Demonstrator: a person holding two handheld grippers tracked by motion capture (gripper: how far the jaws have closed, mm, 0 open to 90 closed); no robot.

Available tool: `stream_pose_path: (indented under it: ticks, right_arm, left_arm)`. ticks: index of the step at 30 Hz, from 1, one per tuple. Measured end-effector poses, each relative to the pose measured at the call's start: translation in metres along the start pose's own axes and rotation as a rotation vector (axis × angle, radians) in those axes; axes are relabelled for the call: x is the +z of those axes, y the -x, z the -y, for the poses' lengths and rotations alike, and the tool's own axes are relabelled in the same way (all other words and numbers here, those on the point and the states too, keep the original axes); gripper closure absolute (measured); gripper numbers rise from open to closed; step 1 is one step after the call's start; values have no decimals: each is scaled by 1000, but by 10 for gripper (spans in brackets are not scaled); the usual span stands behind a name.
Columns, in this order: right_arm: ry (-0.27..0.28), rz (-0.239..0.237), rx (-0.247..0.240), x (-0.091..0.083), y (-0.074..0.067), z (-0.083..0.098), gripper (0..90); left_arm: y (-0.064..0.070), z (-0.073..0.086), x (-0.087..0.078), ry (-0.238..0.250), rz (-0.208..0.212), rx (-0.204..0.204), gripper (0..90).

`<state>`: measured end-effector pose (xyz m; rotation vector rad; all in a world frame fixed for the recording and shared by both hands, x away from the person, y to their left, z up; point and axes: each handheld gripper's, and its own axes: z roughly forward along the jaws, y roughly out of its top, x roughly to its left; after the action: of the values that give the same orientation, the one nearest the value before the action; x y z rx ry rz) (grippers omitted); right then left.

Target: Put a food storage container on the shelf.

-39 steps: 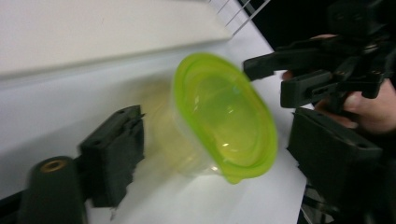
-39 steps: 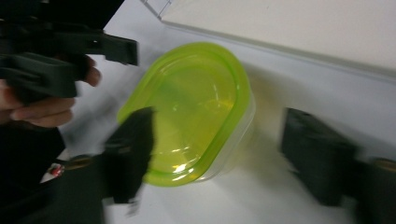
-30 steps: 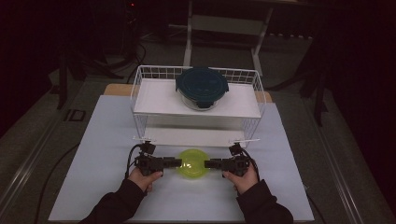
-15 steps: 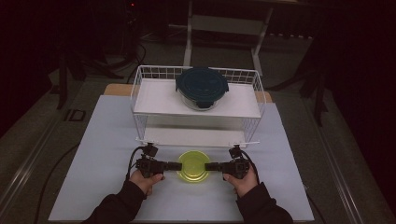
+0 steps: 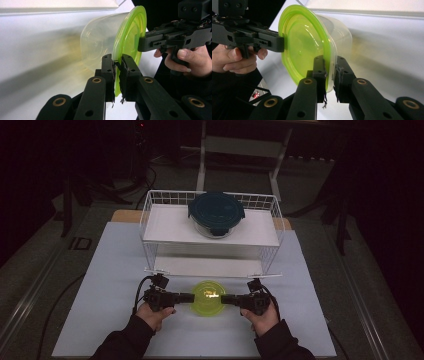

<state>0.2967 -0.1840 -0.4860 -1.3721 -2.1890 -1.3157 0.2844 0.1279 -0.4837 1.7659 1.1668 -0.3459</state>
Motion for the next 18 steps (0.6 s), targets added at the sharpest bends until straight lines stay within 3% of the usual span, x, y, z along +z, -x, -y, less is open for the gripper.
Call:
stream_pose_path:
  ticks: [18]
  right_arm:
    - [90,-26,-69,-37,-36,-15,807]
  left_arm:
    - [39,-18,-32,61,56,86,824]
